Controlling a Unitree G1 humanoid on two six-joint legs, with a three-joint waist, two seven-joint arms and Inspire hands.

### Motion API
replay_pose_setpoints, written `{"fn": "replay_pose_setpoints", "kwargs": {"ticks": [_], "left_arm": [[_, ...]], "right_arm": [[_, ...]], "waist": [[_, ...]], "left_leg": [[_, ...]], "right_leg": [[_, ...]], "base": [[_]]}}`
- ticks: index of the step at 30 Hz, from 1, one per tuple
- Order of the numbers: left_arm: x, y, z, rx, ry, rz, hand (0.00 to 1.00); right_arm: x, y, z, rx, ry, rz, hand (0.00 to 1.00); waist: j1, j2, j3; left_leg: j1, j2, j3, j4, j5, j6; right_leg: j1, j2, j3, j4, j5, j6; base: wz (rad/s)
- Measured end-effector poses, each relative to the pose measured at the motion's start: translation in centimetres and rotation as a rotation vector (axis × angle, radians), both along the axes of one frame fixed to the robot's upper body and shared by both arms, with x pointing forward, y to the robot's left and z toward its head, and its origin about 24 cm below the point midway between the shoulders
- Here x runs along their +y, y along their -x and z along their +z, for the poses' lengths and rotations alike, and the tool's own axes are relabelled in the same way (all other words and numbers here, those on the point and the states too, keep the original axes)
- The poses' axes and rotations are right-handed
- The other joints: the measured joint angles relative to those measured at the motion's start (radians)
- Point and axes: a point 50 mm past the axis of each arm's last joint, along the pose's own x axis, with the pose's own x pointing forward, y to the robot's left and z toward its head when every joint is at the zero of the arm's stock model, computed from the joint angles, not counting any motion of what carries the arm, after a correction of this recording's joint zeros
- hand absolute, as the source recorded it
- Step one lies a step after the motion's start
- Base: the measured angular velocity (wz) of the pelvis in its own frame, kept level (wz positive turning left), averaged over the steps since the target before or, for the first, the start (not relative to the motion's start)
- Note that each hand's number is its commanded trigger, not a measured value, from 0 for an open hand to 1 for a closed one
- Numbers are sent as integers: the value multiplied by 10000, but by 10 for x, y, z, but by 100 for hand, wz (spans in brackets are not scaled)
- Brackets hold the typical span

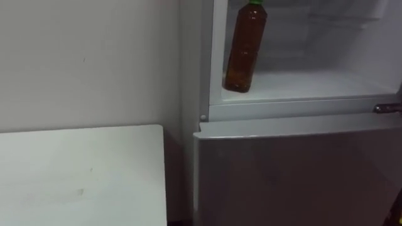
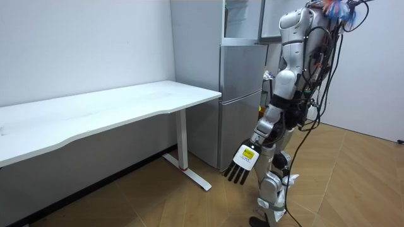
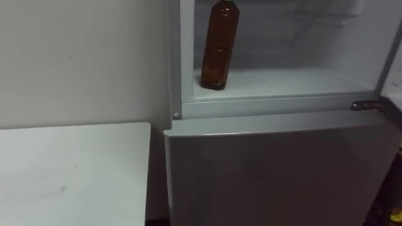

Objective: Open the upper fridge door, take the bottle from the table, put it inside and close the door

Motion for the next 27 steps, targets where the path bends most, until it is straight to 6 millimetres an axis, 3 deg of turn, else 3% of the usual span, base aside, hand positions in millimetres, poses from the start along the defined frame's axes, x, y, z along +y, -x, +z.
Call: {"fn": "replay_pose_setpoints", "kwargs": {"ticks": [4, 7, 11, 16, 24, 27], "left_arm": [[5, -2, 2, 82, -224, -420, 0], [8, -8, 3, -79, -304, -639, 0], [8, -7, 3, -121, -193, -679, 0], [9, -7, 4, -169, -225, -684, 0], [9, -4, 4, 31, -245, -1014, 0], [10, -1, 4, 198, -305, -1022, 0]], "right_arm": [[-29, -22, 29, -386, 1287, -83, 0], [-48, -39, 55, -1019, 2299, -154, 0], [-62, -62, 94, -1996, 3622, -341, 0], [-65, -79, 137, -3173, 4887, -643, 0], [-50, -99, 218, -3950, 9056, 372, 0], [-44, -97, 229, -3097, 10396, 489, 0]], "waist": [[27, -79, 1], [10, -192, 47], [10, -342, 65], [57, -360, 70], [201, -371, 72], [325, -395, 62]], "left_leg": [[20, -16, 107, -28, -1, 3], [18, -24, 78, -13, -1, 5], [-30, -46, 102, -41, -3, 5], [-59, -47, 108, -39, -1, 6], [-47, -61, 110, -7, 2, 9], [-100, -69, 107, -18, 0, 10]], "right_leg": [[-139, 21, 169, 113, -20, -4], [-166, 24, 180, 156, -43, -9], [-367, 29, 184, 332, -167, -1], [-361, 47, 204, 334, -159, -8], [-305, 38, 197, 281, -171, 13], [-476, 39, 232, 344, -206, 37]], "base": [[-12], [-3], [0], [0], [0], [-2]]}}
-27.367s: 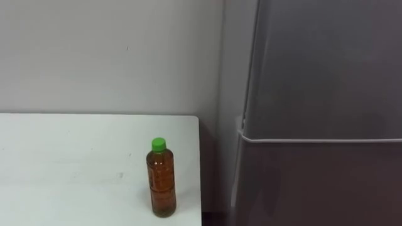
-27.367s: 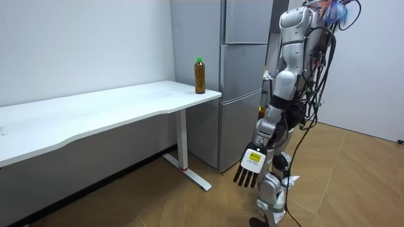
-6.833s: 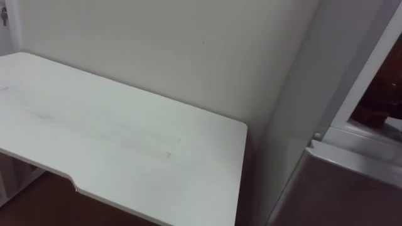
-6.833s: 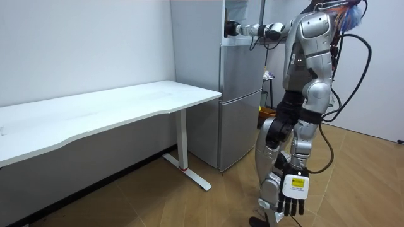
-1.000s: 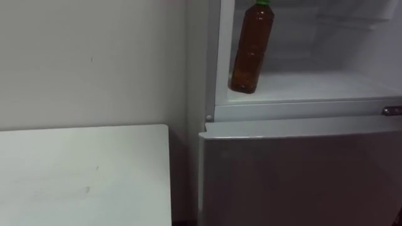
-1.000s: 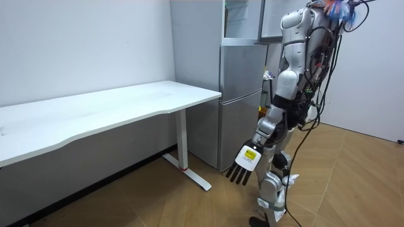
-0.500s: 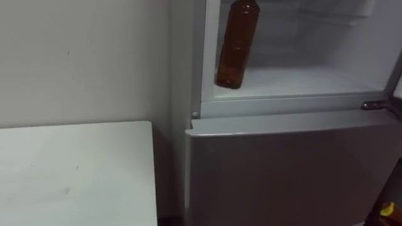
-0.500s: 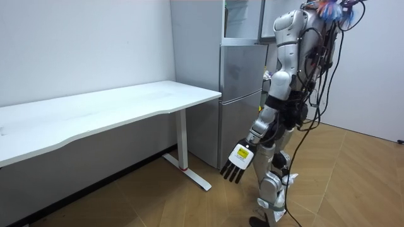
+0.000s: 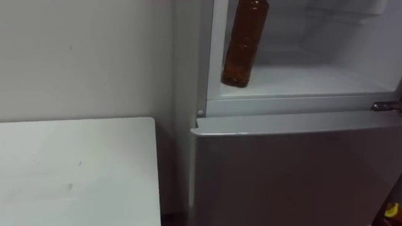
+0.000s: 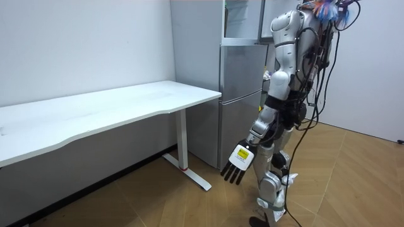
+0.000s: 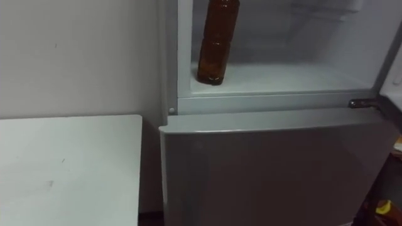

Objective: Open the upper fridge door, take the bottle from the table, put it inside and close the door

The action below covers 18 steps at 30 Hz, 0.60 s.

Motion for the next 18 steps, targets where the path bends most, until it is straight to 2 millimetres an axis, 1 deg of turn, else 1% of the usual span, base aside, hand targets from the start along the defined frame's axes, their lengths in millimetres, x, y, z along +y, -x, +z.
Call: {"fn": "replay_pose_setpoints", "kwargs": {"ticks": [5, 7, 8, 10, 11, 13, 15, 16, 18], "left_arm": [[-2, 5, -1, 216, -30, 75, 0], [-3, 5, -1, 202, -19, 20, 0], [-2, 5, -1, 178, -29, -13, 0], [-5, 5, -2, 134, 88, -27, 0], [-5, 5, -2, 82, 137, -51, 0], [-3, 5, -1, 65, 104, -4, 0], [-4, 2, -2, -11, 122, -51, 0], [-4, 1, -2, -22, 121, -69, 0], [-2, -2, -2, 23, 70, -334, 0]], "right_arm": [[13, -6, 12, 724, 1408, -120, 0], [19, -7, 23, 557, 2014, -51, 0], [25, -8, 31, 461, 2737, -10, 0], [33, -12, 33, 790, 3485, 123, 0], [35, -13, 36, 779, 3733, 135, 0], [39, -14, 44, 600, 4197, 110, 0], [47, -15, 55, 221, 4913, 318, 0], [50, -15, 58, 65, 5076, 444, 0], [60, -15, 69, -644, 5542, 817, 0]], "waist": [[36, -18, -3], [38, -20, -4], [39, -38, -8], [36, -46, -8], [46, -89, -16], [127, -218, -7], [277, -409, -2], [275, -423, 1], [327, -484, -11]], "left_leg": [[-133, -21, -6, 18, 4, -2], [-121, -23, -5, 36, 5, -4], [-115, -22, -6, 59, 9, -7], [-102, -31, -5, 94, 10, -6], [-88, -37, -5, 125, 12, -3], [-57, -25, -2, 149, 12, -3], [-53, 5, -6, 155, 10, -6], [-84, 12, -25, 155, 9, -7], [-120, 59, -50, 135, 6, -10]], "right_leg": [[-250, 13, 149, 270, -20, -62], [-257, 9, 160, 314, -45, -71], [-247, 9, 162, 312, -46, -75], [-248, -5, 159, 321, -48, -73], [-259, -12, 172, 330, -49, -70], [-236, 15, 213, 321, -60, -55], [-193, 50, 289, 271, -48, -18], [-170, 56, 283, 251, -27, -22], [-77, 152, 271, -22, 179, -56]], "base": [[-10], [0], [0], [0], [0], [-6], [-9], [0], [0]]}}
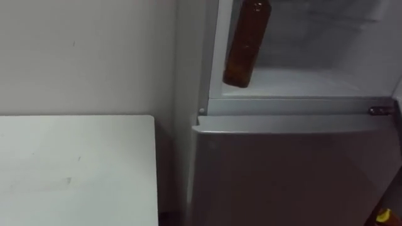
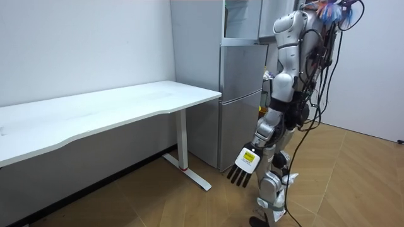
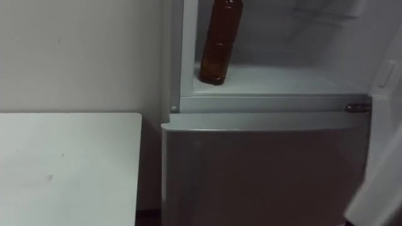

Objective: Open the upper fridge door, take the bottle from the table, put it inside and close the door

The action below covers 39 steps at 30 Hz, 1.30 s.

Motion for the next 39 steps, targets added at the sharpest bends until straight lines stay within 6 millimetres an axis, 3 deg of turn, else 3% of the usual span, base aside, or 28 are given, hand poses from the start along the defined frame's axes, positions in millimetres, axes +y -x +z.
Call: {"fn": "replay_pose_setpoints", "kwargs": {"ticks": [4, 8, 14, 22, 39], "left_arm": [[1, 2, 0, 208, -144, -135, 0], [6, 6, 2, 423, -457, -144, 0], [9, 6, 3, 518, -685, -111, 0], [9, 3, 3, 453, -684, -140, 0], [6, 4, 1, 602, -468, -289, 0]], "right_arm": [[8, 1, 8, -398, 465, 449, 0], [10, 1, 10, -433, 754, 524, 0], [11, 0, 10, -264, 876, 738, 0], [12, -2, 11, -42, 1040, 979, 0], [33, -17, 5, 1585, 2868, 1809, 0]], "waist": [[126, -72, 6], [256, 80, 1], [233, 196, 3], [236, 174, 10], [266, 314, 54]], "left_leg": [[-17, 14, -2, -22, -16, 16], [-13, -3, -8, -27, -30, 48], [-15, -8, -58, -77, -30, 52], [-20, -11, -67, -112, -30, 56], [-24, -5, -82, -114, -30, 56]], "right_leg": [[135, 29, -2, -276, 230, -52], [212, 23, -8, -369, 346, -22], [210, 14, -63, -380, 340, -17], [205, 11, -89, -403, 325, 0], [216, 5, -168, -414, 325, -4]], "base": [[0], [0], [0], [0], [0]]}}
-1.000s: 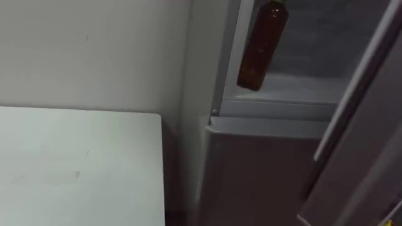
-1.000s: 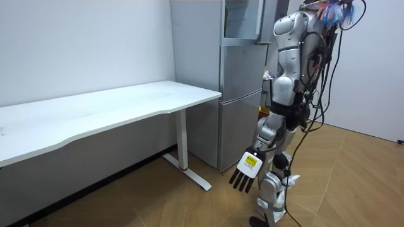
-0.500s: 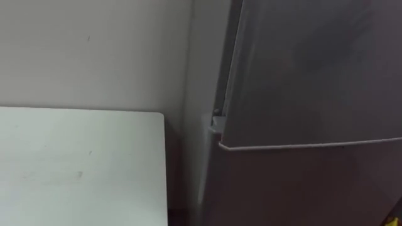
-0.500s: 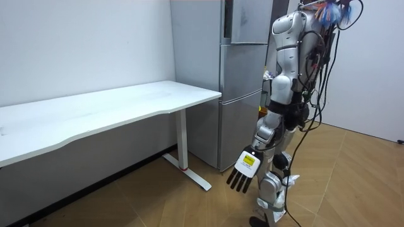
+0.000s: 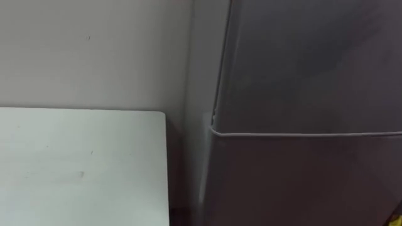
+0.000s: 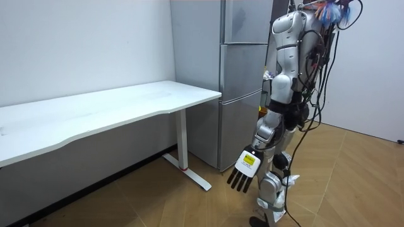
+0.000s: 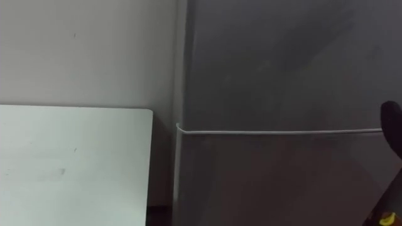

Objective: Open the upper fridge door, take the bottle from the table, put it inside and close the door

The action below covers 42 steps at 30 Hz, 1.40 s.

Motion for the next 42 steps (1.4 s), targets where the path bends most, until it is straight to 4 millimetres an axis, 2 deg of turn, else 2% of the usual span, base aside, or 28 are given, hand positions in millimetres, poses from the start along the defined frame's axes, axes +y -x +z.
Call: {"fn": "replay_pose_setpoints", "kwargs": {"ticks": [5, 11, 15, 20, 24, 33, 37, 42], "left_arm": [[-2, 0, -1, 10, 286, -103, 0], [-5, 1, -2, 360, 403, -734, 0], [-5, -8, -3, 344, 377, -1123, 0], [-4, -13, -3, 324, 347, -1244, 0], [-6, -21, -4, 238, 388, -1497, 0], [-10, -23, -5, 458, 522, -2075, 0], [-10, -26, -6, 729, 617, -2600, 0], [-12, -33, -7, 745, 843, -2783, 0]], "right_arm": [[7, -5, -1, 565, 762, 187, 0], [24, -17, -3, 1256, 1141, 1457, 0], [36, -24, -7, 1700, 1354, 2137, 0], [48, -36, -10, 2081, 1411, 2594, 0], [56, -44, -14, 2327, 1544, 2936, 0], [62, -59, -14, 2319, 1388, 3189, 0], [58, -67, -23, 2475, 1237, 2928, 0], [58, -87, -34, 3007, 1621, 2590, 0]], "waist": [[138, -45, -13], [305, -60, -4], [524, -58, -3], [551, -60, -3], [804, -62, 0], [866, -74, -17], [1027, -82, -12], [1079, -87, 5]], "left_leg": [[76, 7, -10, 5, 0, 0], [216, 31, -62, 7, -3, -5], [205, 41, -60, 10, -2, -6], [201, 46, -80, 1, -3, -6], [191, 51, -51, -10, -5, -8], [75, 53, -40, 14, 5, -18], [90, 59, -34, 111, 3, -17], [154, 48, -83, 248, 16, -28]], "right_leg": [[126, -7, -56, -36, 0, 0], [345, 9, -70, -141, 2, -2], [343, 6, -76, -144, 5, -7], [350, 9, -82, -150, 5, -7], [321, 11, -70, -147, 5, -8], [211, 29, -126, -154, 53, -50], [269, -2, -209, -164, 103, -70], [367, -24, -64, -138, 123, -26]], "base": [[2], [4], [0], [0], [-2], [0], [0], [0]]}}
